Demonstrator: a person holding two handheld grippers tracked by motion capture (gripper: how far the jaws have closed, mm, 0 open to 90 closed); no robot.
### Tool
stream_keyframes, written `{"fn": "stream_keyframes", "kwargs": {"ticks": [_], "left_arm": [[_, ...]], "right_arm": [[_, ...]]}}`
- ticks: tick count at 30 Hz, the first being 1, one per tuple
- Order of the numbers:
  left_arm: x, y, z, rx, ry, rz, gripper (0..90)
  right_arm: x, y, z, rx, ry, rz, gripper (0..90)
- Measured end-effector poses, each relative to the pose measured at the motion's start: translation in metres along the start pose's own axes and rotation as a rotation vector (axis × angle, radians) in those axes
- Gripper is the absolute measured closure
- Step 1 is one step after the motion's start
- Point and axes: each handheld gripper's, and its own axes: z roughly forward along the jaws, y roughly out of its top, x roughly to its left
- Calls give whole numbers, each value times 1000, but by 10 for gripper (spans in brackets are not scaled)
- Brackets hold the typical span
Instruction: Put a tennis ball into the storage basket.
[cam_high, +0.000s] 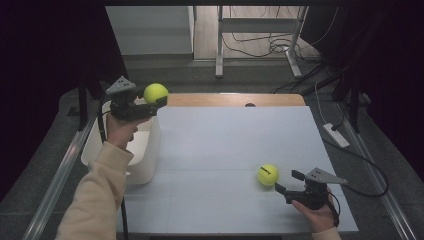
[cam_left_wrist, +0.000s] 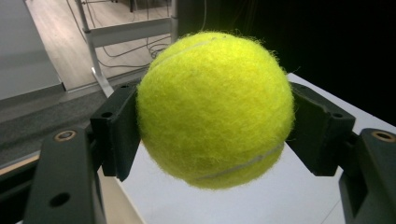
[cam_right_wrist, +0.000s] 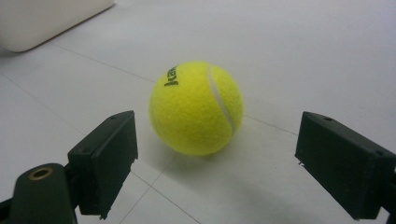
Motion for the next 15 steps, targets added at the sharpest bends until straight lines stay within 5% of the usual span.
{"fn": "stream_keyframes", "kwargs": {"ticks": [15], "left_arm": [[21, -5, -9, 5, 63, -28, 271]], "right_arm": [[1, 0, 1, -1, 2, 0, 128]]}}
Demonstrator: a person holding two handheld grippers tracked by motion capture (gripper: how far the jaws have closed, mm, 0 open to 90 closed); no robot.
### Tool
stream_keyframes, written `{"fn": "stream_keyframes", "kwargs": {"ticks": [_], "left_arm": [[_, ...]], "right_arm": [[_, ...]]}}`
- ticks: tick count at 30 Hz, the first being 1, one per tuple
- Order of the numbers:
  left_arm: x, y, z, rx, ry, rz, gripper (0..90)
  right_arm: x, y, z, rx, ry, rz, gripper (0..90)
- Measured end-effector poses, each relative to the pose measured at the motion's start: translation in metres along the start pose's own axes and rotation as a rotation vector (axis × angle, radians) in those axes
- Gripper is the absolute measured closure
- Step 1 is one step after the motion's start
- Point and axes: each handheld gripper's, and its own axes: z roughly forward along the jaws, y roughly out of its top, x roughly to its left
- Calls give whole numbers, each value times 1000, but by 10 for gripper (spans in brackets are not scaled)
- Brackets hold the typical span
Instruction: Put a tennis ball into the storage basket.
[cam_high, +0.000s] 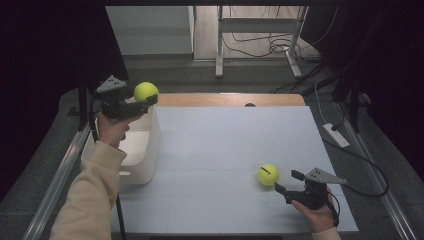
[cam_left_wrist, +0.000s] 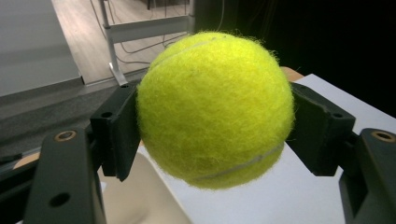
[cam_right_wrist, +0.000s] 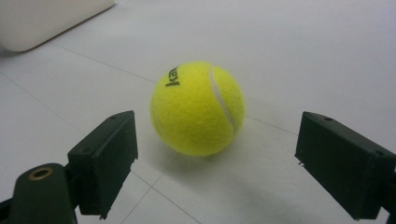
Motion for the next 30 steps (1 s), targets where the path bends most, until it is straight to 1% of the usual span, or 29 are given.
{"fn": "stream_keyframes", "kwargs": {"ticks": [1, 2, 11, 12, 16, 22, 28, 30], "left_arm": [[3, -1, 0, 4, 8, -5, 271], [3, -1, 0, 4, 8, -5, 271], [20, -5, 2, 25, 57, -33, 271], [20, -5, 2, 25, 57, -33, 271], [26, -7, 3, 40, 82, -37, 270], [37, -10, 5, 71, 122, -49, 270], [48, -16, 7, 126, 172, -57, 270], [49, -17, 7, 132, 177, -57, 270]], "right_arm": [[0, 0, 0, 1, -1, -1, 128], [0, 0, 0, 1, -1, -1, 128], [0, 0, 0, 1, -2, -1, 128], [0, 0, 0, 2, -2, -3, 129], [0, 0, 0, 2, -1, 0, 128], [0, 0, 1, 4, 1, -1, 128], [0, -1, 0, 4, 0, 1, 128], [0, -1, 1, 4, 0, 1, 128]]}}
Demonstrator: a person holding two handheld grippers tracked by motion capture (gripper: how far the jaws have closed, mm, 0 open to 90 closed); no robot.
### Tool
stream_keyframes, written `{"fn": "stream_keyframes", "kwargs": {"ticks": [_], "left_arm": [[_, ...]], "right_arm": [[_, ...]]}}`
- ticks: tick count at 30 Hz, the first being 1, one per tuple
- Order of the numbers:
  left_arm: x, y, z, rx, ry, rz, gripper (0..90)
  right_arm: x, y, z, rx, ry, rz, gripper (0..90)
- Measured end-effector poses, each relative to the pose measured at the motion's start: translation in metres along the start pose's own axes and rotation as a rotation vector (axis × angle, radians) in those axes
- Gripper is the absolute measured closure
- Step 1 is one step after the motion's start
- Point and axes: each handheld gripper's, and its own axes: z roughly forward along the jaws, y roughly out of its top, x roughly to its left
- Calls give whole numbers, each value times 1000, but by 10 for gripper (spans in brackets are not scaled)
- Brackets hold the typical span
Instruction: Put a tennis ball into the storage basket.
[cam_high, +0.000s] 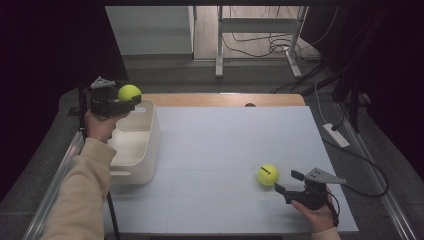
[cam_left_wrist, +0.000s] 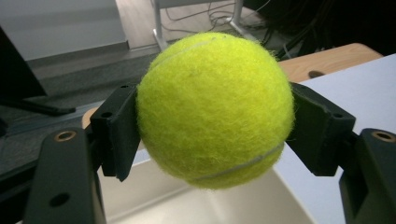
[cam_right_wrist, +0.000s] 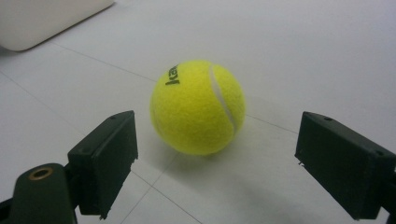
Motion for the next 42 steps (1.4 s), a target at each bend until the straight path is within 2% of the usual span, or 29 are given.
{"fn": "stream_keyframes", "kwargs": {"ticks": [7, 12, 15, 20, 27, 33, 35, 38, 42], "left_arm": [[10, -6, 2, 38, 41, -16, 270], [16, -9, 4, 67, 49, -26, 269], [16, -10, 5, 88, 51, -20, 269], [15, -10, 6, 118, 64, 21, 269], [16, -11, 9, 133, 56, 15, 268], [17, -12, 9, 132, 49, -7, 249], [18, -13, 7, 115, 43, -20, 235], [18, -11, 3, 78, 4, -50, 178], [14, -9, -5, 36, -33, -48, 124]], "right_arm": [[0, 0, 1, 2, 0, -2, 128], [0, 0, 1, 2, 0, -2, 128], [0, 0, 1, 2, 0, -1, 128], [0, 0, 0, 2, -1, -3, 129], [-1, 0, 0, 5, -4, -4, 129], [-1, 0, 0, 4, -4, -2, 129], [-1, 0, 0, 4, -4, -2, 128], [0, 0, 0, 5, -5, -4, 128], [0, 0, 0, 3, -4, -1, 129]]}}
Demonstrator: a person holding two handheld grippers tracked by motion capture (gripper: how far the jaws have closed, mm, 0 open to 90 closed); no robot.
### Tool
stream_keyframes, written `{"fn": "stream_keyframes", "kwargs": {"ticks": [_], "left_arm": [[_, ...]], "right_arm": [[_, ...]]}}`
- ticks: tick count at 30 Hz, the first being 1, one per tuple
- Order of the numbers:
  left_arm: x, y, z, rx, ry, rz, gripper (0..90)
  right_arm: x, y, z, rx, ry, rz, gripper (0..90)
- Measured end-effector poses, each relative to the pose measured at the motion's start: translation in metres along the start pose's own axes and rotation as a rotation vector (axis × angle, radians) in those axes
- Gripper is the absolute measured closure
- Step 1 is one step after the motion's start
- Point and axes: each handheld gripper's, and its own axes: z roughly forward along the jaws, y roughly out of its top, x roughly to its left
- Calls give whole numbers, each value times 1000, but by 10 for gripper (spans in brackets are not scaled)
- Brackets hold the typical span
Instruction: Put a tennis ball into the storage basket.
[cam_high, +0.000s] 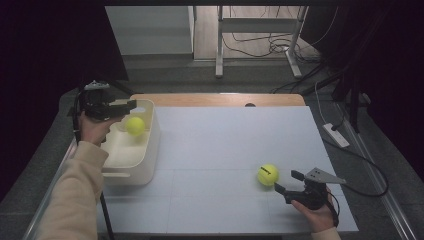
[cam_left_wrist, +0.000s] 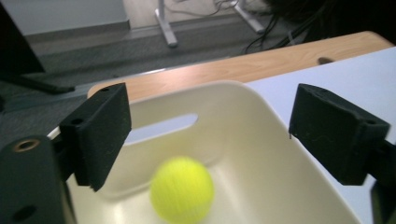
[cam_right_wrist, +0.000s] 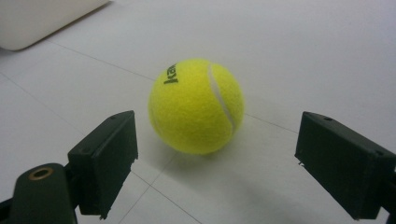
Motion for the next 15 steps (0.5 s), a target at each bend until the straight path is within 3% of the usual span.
{"fn": "stream_keyframes", "kwargs": {"ticks": [8, 15], "left_arm": [[-15, 0, -8, -46, -89, 42, 80], [-30, -3, -13, -71, -138, 74, 81]], "right_arm": [[0, 1, 0, -1, 0, 3, 129], [-1, 1, 1, -3, 2, 3, 129]]}}
